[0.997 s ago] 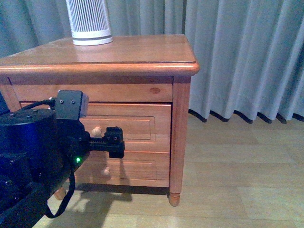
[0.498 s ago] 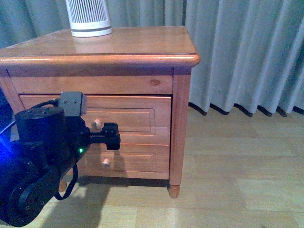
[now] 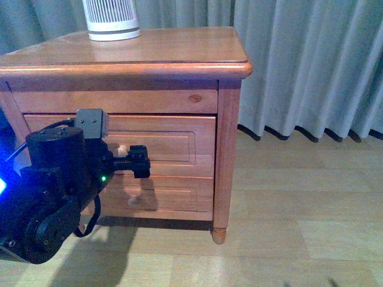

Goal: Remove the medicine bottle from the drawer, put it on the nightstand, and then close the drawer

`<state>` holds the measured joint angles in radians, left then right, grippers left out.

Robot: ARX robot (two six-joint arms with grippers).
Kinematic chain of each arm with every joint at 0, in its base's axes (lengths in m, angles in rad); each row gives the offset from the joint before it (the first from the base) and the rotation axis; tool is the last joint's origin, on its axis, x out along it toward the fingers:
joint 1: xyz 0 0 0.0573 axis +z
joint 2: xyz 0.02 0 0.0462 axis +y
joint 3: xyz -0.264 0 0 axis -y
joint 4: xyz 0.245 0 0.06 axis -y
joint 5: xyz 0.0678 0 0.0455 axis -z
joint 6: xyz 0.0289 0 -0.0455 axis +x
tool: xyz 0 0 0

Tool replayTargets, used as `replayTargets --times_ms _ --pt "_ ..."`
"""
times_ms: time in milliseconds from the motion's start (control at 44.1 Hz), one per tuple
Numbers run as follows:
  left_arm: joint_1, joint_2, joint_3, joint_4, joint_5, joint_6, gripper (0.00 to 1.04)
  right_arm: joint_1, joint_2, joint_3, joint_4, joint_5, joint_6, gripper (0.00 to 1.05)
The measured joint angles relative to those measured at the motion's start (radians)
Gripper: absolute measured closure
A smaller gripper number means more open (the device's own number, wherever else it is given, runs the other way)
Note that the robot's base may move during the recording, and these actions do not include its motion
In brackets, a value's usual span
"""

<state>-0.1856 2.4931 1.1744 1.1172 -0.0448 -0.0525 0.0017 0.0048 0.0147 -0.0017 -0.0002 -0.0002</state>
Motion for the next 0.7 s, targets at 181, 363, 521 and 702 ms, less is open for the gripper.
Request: replayTargets --times_ms 181,363,521,702 --pt "0.001 0.015 0.008 -0.005 0.008 -0.004 0.42 0.0 0.0 0.0 0.0 0.0 0.0 0.07" --pt "-0.001 0.022 0.008 -0.004 0.013 -0.01 0.74 0.0 0.0 0.0 0.0 0.0 0.0 0.07" --pt "-0.002 0.022 0.008 -0.001 0.015 -0.016 0.79 0.0 0.0 0.0 0.0 0.0 0.0 0.07" --pt "-0.002 0.022 -0.008 0.021 0.015 -0.023 0.8 0.0 0.0 0.0 0.0 0.0 0.0 0.07"
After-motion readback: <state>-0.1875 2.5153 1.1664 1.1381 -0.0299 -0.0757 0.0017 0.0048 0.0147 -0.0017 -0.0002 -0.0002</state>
